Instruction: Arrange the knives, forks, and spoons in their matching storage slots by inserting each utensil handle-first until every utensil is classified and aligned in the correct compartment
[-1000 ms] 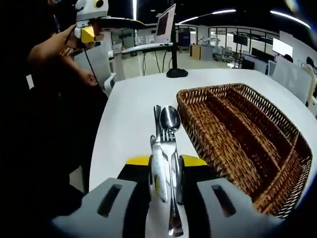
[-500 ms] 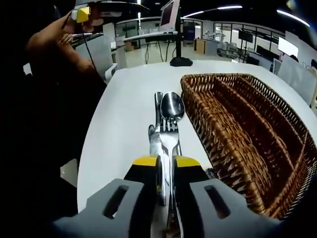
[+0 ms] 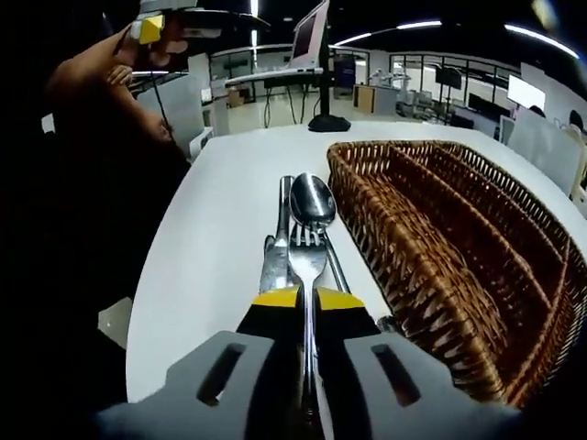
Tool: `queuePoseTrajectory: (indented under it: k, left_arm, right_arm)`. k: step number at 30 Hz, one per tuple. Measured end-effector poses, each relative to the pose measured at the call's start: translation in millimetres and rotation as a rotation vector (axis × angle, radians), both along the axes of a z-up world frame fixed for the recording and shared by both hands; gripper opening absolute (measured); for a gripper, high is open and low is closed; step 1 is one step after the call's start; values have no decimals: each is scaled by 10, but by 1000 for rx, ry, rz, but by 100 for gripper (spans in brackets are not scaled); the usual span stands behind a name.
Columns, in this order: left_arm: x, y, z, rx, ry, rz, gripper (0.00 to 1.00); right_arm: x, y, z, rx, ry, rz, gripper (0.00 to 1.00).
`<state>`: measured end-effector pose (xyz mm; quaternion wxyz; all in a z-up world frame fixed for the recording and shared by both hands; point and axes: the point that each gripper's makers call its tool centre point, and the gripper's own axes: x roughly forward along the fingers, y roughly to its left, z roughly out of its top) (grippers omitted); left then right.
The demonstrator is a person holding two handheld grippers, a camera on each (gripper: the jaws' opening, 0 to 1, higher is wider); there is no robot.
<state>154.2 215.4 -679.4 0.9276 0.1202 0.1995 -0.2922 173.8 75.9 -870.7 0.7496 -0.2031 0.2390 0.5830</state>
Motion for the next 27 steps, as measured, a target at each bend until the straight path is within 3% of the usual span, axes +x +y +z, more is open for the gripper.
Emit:
queuePoseTrajectory:
  k: [3,9,20,27]
  left_arm:
    - [-3,14,6,6,-1,3,99]
    - [-21,33,31,7,-7,5,99]
    - [-60,12,71,8,-20,-3,99]
    - [-75,11,124,6,-30,-1,99]
  right_arm:
    - [-22,-3,-6,-15,-22,19,2]
    - [-55,-21,49,-30,6,7,1]
    - [-32,-90,343,-50,-10,20,0]
    - [-23,-166,419,-59,-14,12,0]
